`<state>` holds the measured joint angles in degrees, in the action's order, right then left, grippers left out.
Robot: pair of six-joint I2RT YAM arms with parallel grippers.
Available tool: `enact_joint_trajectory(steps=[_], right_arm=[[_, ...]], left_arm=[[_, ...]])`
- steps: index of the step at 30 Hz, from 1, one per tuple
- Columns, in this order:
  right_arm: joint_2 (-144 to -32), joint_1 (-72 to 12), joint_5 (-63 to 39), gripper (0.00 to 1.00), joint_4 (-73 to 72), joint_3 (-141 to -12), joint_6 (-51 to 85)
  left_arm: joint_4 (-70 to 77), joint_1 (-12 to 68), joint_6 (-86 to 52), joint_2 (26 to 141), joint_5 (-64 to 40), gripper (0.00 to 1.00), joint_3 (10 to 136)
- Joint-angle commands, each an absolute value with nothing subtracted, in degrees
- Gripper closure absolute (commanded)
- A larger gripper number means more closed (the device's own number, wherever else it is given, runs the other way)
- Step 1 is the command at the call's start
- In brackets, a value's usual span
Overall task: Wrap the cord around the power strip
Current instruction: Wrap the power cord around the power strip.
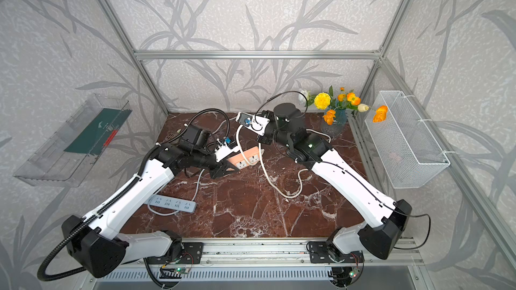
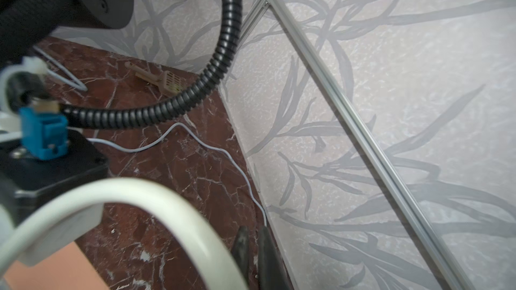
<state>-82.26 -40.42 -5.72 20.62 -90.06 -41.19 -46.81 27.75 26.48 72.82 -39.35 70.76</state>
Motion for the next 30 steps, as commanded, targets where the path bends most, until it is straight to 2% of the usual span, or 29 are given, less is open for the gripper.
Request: enact_joint_trajectory(steps=[1, 6, 11, 18, 23, 27, 30], right_arm=[[-84.3, -36.3, -14.3, 1.00, 29.8, -91.4, -39.2], [-87.4, -30.5, -27.2, 1.00, 26.6, -91.5, -29.4], [-90.3, -28.7, -31.8, 0.94, 18.1, -87.8, -21.9], [-89.7, -27.2, -31.3, 0.76, -8.5, -73.0, -3.7], [-89.3, -26.7, -28.6, 0.75, -5.8, -74.1, -4.7], [-90.5, -25.7, -29.5, 0.66, -4.7, -74.0, -3.2], [-91.4, -25.7, -31.5, 0.59, -12.2, -69.6, 4.4]], left_arm=[[-44.6, 28.4, 30.9, 68.6, -49.6, 1.00, 71.4], [-33.9, 28.3, 24.7, 63.8, -53.5, 1.00, 68.6], [-22.8, 27.8, 17.6, 62.4, -55.1, 1.00, 68.6], [-15.7, 27.9, 9.6, 63.6, -51.8, 1.00, 73.8], [-26.3, 28.1, 15.7, 65.5, -46.6, 1.00, 77.0], [-18.5, 28.0, 10.4, 65.2, -47.5, 1.00, 76.3], [-16.1, 28.0, 7.2, 66.5, -47.0, 1.00, 78.6]])
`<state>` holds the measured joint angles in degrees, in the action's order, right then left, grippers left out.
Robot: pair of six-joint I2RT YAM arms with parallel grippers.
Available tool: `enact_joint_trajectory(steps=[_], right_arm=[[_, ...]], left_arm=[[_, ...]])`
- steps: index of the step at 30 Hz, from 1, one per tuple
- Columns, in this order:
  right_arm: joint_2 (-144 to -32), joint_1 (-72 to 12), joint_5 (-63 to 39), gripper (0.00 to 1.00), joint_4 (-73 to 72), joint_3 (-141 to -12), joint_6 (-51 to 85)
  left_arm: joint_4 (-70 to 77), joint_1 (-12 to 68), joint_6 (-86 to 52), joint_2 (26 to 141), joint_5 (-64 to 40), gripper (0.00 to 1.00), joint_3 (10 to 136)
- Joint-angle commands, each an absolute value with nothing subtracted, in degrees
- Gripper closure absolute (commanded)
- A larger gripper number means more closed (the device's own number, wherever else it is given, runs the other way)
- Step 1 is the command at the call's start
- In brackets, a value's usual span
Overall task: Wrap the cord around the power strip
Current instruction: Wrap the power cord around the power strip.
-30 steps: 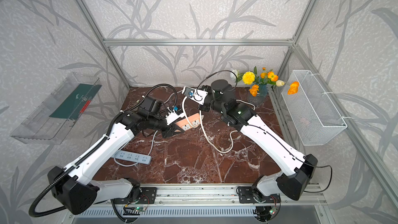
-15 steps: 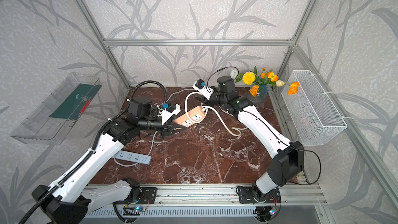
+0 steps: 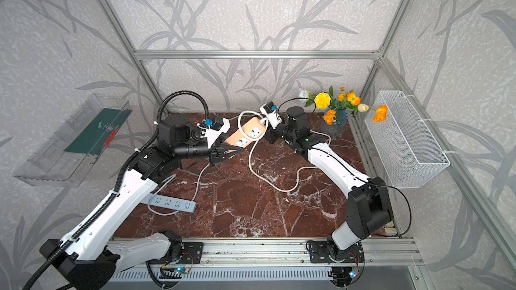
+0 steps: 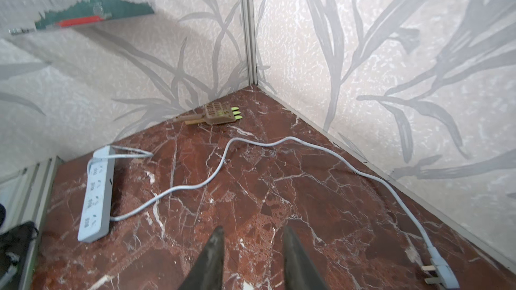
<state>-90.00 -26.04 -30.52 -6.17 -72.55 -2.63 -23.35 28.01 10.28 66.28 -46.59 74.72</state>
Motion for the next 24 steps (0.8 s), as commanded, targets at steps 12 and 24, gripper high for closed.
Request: enact_joint_trajectory(steps=[12, 24], right_arm=[[-100.6, -33.5, -9.8, 0.44, -30.7, -62.9, 18.7], [-105.9, -37.8, -0.8, 0.37, -34.5, -60.0, 22.0]], left_arm=[[-16.5, 27.9, 4.3, 68.4, -43.5, 1.00, 82.4], [-18.0, 27.1, 4.4, 70.2, -37.9, 1.00, 83.5]])
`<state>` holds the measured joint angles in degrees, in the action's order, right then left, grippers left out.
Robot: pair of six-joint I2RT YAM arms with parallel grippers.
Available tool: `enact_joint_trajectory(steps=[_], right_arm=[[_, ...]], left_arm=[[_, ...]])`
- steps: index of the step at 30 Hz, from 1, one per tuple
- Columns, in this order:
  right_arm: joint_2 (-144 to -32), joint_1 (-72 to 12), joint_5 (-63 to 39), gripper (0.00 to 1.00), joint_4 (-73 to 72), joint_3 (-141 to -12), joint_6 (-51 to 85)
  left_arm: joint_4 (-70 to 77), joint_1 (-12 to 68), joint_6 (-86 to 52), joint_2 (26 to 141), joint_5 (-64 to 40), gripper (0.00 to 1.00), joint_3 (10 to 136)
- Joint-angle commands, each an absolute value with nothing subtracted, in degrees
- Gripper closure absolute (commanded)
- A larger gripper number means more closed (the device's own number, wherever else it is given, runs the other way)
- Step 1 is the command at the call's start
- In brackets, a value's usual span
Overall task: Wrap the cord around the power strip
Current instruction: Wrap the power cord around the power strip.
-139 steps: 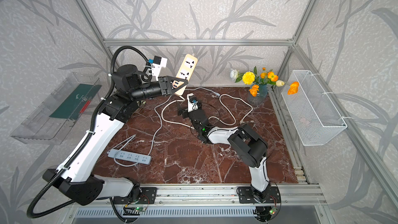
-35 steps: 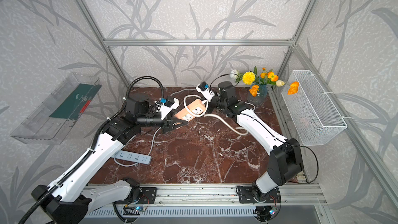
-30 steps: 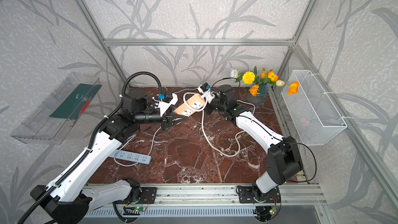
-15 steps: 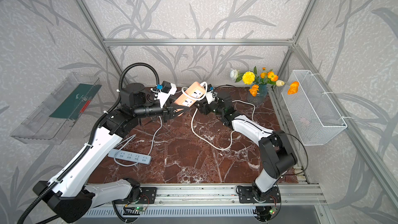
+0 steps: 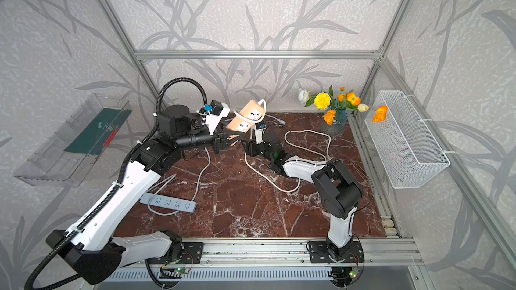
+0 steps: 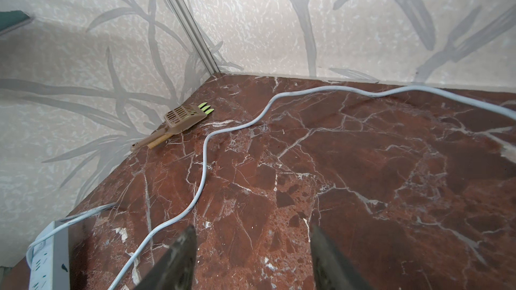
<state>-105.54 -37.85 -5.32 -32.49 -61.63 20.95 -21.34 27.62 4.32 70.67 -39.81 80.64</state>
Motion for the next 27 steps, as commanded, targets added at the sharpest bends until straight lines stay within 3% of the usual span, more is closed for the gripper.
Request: enact_joint_trajectory(steps=[1, 7, 10, 13, 17, 22, 27], right_arm=[[-105.5, -37.8, 0.2, 0.40, -35.1, -58.6, 22.0], [-98.1, -40.2, 3.6, 0.82, -31.6, -50.3, 12.8], [-90.6, -42.7, 6.3, 0.92, -25.8, -47.2, 2.6], [-82.1, -43.0, 9.2, 0.98, -19.5, -45.5, -5.3], [-71.7, -45.1, 5.4, 0.99, -11.4, -48.2, -20.1], [-67.6, -45.4, -0.8, 0.99, -2.8, -60.2, -28.8], [-72.6, -44.7, -1.6, 1.00, -2.7, -72.6, -34.4]], left_arm=[[-17.9, 26.7, 3.9, 70.3, -36.1, 1.00, 83.4], [-20.2, 18.9, 0.0, 73.6, -18.1, 1.00, 83.7], [-23.8, 16.0, -1.0, 77.0, -14.6, 1.00, 84.4], [-28.4, 15.4, 1.4, 79.8, -12.2, 1.00, 84.4], [-33.8, 15.4, 5.4, 83.4, -6.6, 1.00, 83.0], [-36.9, 18.2, 8.9, 85.8, -11.3, 1.00, 80.9], [-43.9, 24.5, 14.0, 87.9, -23.6, 1.00, 81.7]])
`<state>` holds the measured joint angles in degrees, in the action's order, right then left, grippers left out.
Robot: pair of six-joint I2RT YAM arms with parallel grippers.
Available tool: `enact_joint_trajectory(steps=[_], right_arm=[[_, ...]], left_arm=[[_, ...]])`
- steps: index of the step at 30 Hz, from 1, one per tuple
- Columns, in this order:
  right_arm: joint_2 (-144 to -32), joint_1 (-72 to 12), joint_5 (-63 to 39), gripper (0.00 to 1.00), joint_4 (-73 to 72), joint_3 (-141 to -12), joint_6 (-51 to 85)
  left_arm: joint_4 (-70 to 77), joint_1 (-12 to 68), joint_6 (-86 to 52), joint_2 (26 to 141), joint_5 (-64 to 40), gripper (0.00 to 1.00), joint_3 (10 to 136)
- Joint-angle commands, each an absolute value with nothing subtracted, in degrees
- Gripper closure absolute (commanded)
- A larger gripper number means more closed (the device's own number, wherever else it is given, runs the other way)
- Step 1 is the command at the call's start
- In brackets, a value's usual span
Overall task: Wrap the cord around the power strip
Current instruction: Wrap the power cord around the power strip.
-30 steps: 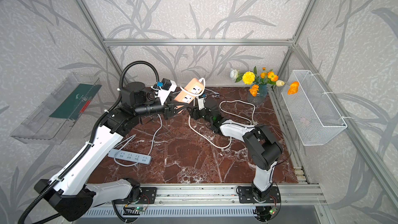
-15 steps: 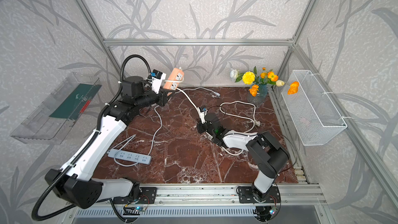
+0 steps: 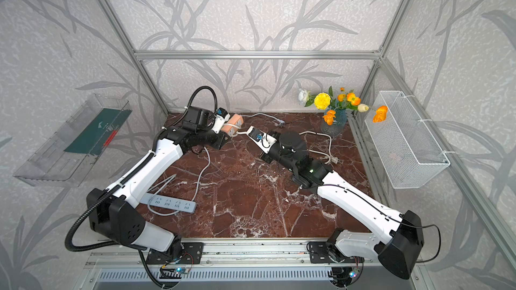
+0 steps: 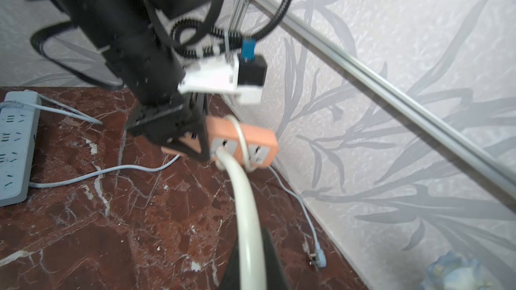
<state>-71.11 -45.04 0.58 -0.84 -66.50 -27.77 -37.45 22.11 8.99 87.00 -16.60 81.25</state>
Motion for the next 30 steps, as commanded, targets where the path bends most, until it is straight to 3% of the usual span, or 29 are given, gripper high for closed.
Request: enact_joint_trajectory(steps=[1, 4, 8, 17, 24, 30], right_arm=[[-74.8, -43.5, -2.4, 1.00, -1.2, -75.9, -35.5], [-81.4, -37.2, -8.1, 1.00, 5.7, -85.4, -34.9], [-89.2, -26.3, -23.0, 0.97, 9.8, -93.9, -23.4], [-99.3, -24.2, -26.9, 0.94, 7.4, -93.4, -17.5], [-100.4, -22.9, -29.3, 0.76, -10.6, -78.8, -2.7], [-100.9, -23.2, -26.7, 0.56, -26.3, -69.7, 9.7]], left_arm=[[-45.8, 25.5, 16.0, 87.9, -28.5, 1.00, 81.8], [-48.8, 27.6, 20.5, 86.1, -37.9, 1.00, 79.9], [-40.3, 29.8, 21.4, 79.1, -45.5, 1.00, 72.0], [-32.5, 31.1, 17.9, 73.5, -55.5, 1.00, 71.2], [-19.1, 30.2, 6.8, 67.5, -55.8, 1.00, 71.3], [-19.5, 30.1, 6.2, 66.7, -52.3, 1.00, 74.5]])
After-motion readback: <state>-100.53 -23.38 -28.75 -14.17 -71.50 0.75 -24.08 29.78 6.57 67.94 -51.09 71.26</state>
